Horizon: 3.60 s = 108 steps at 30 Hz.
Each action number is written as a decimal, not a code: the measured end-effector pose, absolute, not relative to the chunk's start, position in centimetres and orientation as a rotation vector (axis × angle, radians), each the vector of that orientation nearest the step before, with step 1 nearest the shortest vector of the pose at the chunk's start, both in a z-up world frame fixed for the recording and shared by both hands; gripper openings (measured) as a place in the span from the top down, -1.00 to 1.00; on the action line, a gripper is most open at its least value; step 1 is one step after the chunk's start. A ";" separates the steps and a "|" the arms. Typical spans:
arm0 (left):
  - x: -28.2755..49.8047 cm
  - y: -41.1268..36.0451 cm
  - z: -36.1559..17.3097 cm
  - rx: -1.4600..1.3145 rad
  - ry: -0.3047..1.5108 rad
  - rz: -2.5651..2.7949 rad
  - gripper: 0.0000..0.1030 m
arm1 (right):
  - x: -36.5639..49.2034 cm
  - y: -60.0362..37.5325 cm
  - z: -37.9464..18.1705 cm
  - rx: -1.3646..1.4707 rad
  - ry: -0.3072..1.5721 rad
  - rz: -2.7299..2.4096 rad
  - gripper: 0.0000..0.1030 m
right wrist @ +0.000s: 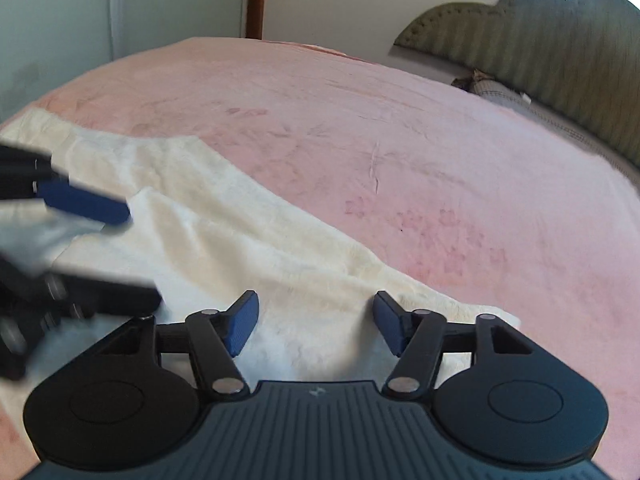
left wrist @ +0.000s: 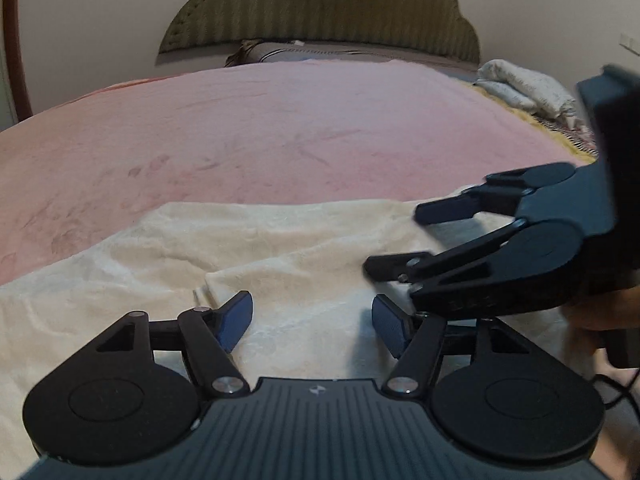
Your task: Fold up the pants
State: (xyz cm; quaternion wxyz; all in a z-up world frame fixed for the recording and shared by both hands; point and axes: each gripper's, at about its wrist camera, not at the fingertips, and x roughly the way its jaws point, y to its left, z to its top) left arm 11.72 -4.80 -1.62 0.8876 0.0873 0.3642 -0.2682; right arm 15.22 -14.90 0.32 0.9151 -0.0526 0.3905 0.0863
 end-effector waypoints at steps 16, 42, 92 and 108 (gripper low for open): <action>7.7 -6.5 0.8 0.207 0.702 -0.649 -0.45 | -1.2 -19.2 4.6 -0.257 0.592 0.001 -0.30; 4.7 -9.8 -1.9 0.288 0.655 -0.598 -0.50 | -1.0 -21.1 0.3 -0.127 0.738 -0.079 -0.57; 6.6 8.2 -0.5 0.081 0.702 -0.058 -1.00 | 4.4 -8.2 2.8 -0.077 0.632 0.202 -0.84; 5.1 15.5 2.8 0.118 0.615 0.217 -1.00 | 11.3 0.7 4.6 -0.158 0.698 0.265 -0.92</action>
